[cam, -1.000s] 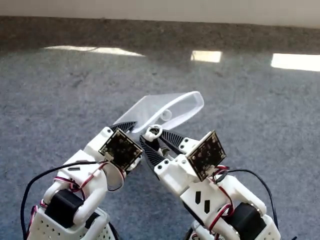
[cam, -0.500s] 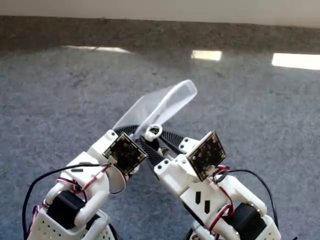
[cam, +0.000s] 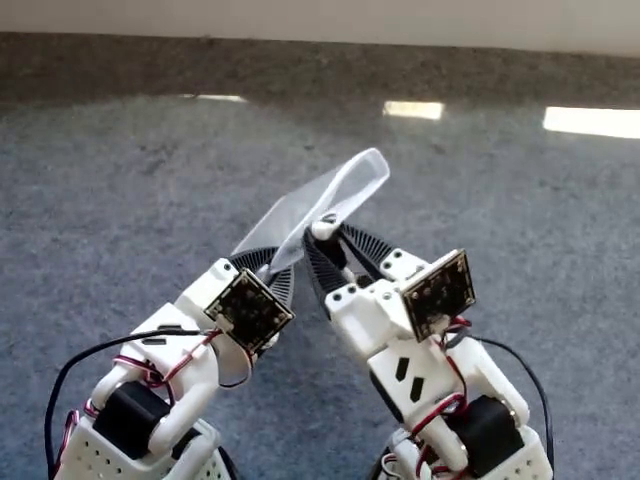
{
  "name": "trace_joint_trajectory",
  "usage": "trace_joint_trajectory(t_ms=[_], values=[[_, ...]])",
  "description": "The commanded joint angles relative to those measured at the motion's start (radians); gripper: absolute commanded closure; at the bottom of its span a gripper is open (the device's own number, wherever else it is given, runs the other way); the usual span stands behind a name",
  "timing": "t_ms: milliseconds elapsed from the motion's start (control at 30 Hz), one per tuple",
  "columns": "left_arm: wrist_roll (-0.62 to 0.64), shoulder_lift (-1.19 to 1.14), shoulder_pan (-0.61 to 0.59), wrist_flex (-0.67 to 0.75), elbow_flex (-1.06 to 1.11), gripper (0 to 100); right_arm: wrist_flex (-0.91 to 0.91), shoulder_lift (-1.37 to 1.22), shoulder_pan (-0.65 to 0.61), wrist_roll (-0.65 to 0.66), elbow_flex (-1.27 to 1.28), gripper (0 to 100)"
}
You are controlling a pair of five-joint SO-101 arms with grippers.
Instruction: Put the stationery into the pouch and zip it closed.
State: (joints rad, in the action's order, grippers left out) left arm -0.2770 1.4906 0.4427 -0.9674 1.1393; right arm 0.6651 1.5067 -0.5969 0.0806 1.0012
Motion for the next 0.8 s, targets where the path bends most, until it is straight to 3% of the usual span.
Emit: trace_joint_trajectory(t_ms=[0,767], values=[[-0.035,-0.008,-0.013,-0.026,-0.008,100,-0.168,0.01,0.067,-0.011,0.048,99.4],[-0.035,-0.008,-0.013,-0.031,-0.008,100,-0.265,0.01,0.173,-0.003,0.114,99.4]])
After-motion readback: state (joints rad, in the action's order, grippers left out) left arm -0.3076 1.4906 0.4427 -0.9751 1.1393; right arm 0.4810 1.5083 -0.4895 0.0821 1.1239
